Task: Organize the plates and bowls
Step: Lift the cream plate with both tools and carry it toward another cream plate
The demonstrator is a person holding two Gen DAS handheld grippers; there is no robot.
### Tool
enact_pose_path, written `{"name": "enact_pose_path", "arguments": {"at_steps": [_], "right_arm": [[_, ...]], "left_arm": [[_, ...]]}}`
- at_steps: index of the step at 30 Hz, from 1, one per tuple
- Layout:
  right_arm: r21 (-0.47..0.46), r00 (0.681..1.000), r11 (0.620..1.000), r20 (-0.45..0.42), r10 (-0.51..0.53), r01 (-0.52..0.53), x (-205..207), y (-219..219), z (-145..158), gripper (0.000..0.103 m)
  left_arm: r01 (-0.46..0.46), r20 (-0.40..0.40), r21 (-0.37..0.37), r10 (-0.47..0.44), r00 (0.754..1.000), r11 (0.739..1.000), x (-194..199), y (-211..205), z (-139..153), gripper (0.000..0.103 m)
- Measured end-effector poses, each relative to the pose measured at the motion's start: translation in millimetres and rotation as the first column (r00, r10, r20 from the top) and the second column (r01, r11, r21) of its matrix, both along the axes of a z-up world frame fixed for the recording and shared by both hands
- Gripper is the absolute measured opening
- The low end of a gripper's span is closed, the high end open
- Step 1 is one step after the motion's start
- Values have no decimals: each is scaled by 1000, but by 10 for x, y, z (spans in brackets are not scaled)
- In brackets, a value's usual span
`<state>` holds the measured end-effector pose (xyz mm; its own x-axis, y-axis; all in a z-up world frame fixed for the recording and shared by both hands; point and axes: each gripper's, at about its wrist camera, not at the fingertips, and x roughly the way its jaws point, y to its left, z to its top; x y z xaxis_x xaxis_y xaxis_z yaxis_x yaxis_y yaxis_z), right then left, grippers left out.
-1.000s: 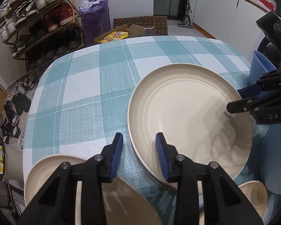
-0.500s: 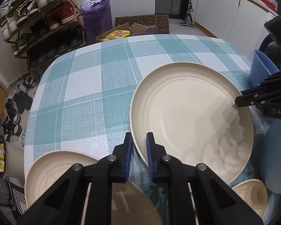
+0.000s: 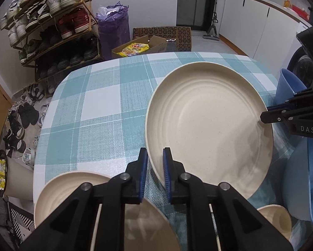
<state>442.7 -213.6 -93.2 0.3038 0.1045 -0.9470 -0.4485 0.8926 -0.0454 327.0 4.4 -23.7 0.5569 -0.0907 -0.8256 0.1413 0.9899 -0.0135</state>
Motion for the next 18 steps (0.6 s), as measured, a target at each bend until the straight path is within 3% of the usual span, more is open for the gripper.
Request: {"name": "enact_pose_path", "arguments": {"at_steps": [18], "right_arm": [[45,992,999,124,12,-17,-384,6,533,11]], "left_arm": [[-31,139,-15,33,990,999,-381,39,508,12]]}}
